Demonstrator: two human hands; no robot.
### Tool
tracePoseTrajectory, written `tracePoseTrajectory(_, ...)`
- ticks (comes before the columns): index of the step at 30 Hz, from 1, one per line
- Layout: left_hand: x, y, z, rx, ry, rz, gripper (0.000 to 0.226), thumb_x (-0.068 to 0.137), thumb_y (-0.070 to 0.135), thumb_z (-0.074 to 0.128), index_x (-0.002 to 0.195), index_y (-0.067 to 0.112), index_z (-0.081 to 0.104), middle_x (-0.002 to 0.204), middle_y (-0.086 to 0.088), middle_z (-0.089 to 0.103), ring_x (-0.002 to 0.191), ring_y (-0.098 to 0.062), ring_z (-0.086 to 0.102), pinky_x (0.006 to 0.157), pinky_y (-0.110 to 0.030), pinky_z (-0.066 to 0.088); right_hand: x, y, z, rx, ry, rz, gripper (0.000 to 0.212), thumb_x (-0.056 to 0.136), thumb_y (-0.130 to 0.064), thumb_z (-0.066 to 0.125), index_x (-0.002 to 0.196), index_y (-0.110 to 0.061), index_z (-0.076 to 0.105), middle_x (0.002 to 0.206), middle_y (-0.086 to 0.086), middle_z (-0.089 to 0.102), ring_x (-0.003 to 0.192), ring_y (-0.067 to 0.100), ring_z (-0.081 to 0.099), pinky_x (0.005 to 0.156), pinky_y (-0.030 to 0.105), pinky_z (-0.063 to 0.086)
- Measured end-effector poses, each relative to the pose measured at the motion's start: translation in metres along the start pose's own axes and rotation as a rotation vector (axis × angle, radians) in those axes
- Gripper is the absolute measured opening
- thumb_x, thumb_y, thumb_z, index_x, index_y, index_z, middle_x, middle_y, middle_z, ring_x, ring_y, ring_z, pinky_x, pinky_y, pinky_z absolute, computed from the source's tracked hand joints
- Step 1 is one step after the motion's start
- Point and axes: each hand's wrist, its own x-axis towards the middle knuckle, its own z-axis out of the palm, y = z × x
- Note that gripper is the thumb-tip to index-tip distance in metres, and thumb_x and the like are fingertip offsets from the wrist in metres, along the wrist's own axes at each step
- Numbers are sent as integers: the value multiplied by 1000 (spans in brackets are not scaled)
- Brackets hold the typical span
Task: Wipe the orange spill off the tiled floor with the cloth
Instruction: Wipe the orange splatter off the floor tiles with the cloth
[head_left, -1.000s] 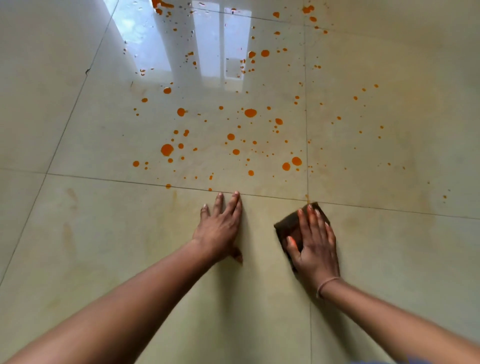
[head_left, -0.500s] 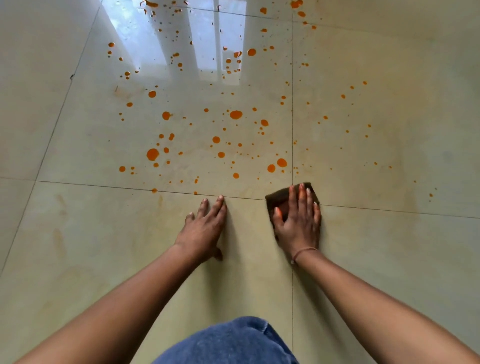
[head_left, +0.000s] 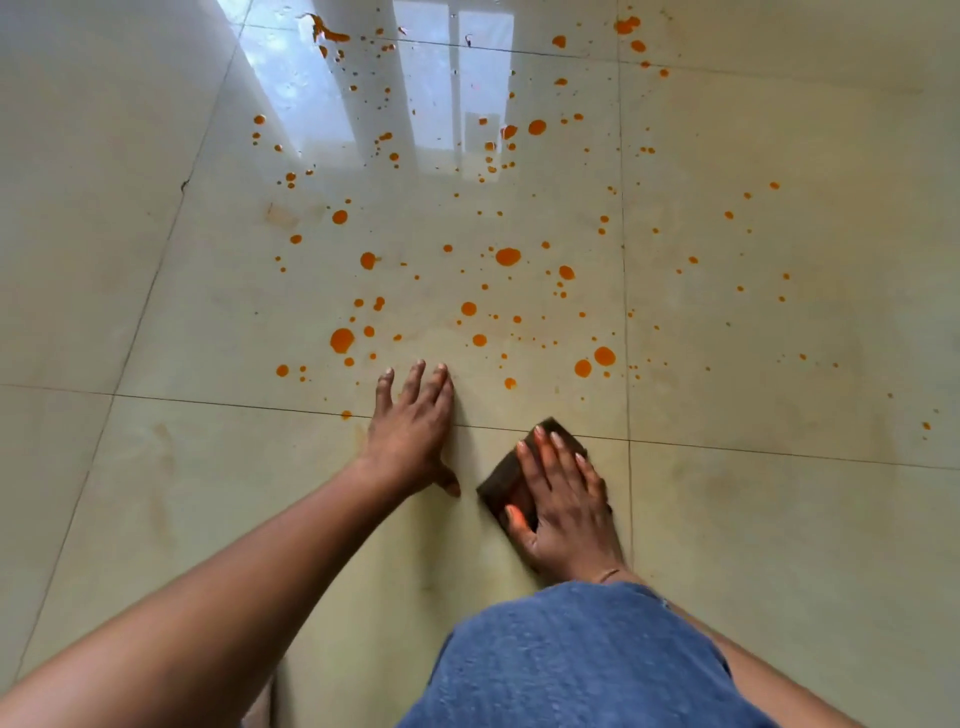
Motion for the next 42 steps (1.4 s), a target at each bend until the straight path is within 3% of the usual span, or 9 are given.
tracePoseTrajectory(6, 2, -6, 8, 8, 72, 12, 139, 53, 76, 69, 151, 7, -1, 161, -8, -5, 145, -29, -18, 111, -53, -15, 125, -25, -9, -16, 17, 122, 73, 95, -53, 36, 155, -22, 7, 163, 5, 4, 151, 19, 1, 121, 38, 2)
tracePoseTrajectory(11, -8, -19, 16, -53, 138, -33, 138, 60, 78, 63, 149, 6, -14, 160, -8, -16, 142, -27, -27, 111, -50, -19, 72, -14, -4, -47, -2, -7, 75, 89, -53, 38, 153, -17, 24, 161, 8, 18, 148, 24, 18, 119, 39, 11)
tracePoseTrajectory(15, -15, -54, 19, -53, 177, -116, 138, 58, 82, 60, 149, 6, -12, 160, -7, -15, 142, -27, -27, 111, -50, -18, 164, -44, -15, -42, 0, 83, 74, 95, -51, 39, 155, -21, 10, 163, 6, 5, 151, 20, 2, 121, 38, 1)
tracePoseTrajectory(21, -35, -103, 26, -116, 103, -264, 140, 55, 85, 58, 150, 7, -10, 160, -6, -14, 144, -27, -23, 116, -52, -9, 93, -43, -4, -24, -75, -151, 74, 89, -55, 35, 154, -24, 18, 163, 2, 9, 150, 18, 9, 119, 41, 14)
tracePoseTrajectory(26, -42, -116, 40, -186, 69, -324, 144, 52, 89, 54, 150, 7, -12, 160, -5, -17, 144, -27, -24, 115, -53, -7, 158, -83, -6, -23, -23, 17, 73, 94, -50, 38, 155, -22, 9, 163, 4, 1, 151, 19, -2, 121, 38, 0)
tracePoseTrajectory(31, -51, -123, 46, -210, 89, -364, 145, 52, 89, 55, 149, 7, -14, 159, -5, -18, 145, -28, -20, 116, -54, -3, 83, -72, 10, -28, -96, -314, 75, 87, -55, 41, 153, -22, 25, 161, 4, 17, 149, 21, 18, 118, 41, 17)
tracePoseTrajectory(36, -60, -160, 48, -299, 104, -490, 147, 47, 86, 63, 151, 13, -11, 159, 3, -19, 146, -29, -11, 114, -56, 6, 182, -110, 0, -25, -33, -62, 72, 94, -50, 37, 155, -22, 11, 164, 4, 4, 150, 19, 0, 121, 38, -1)
tracePoseTrajectory(40, -68, -184, 48, -422, 4, -543, 150, 45, 78, 73, 151, 16, -13, 159, 7, -20, 147, -31, -6, 114, -58, 15, 105, -113, 16, -32, -72, -293, 74, 89, -54, 39, 153, -20, 26, 161, 6, 18, 149, 23, 16, 118, 40, 11)
tracePoseTrajectory(42, -68, -184, 48, -471, -25, -539, 152, 44, 74, 77, 151, 17, -14, 159, 8, -19, 147, -31, -6, 113, -58, 20, 124, -115, 18, -33, -73, -338, 74, 89, -55, 40, 153, -21, 24, 161, 5, 17, 149, 22, 15, 118, 39, 11)
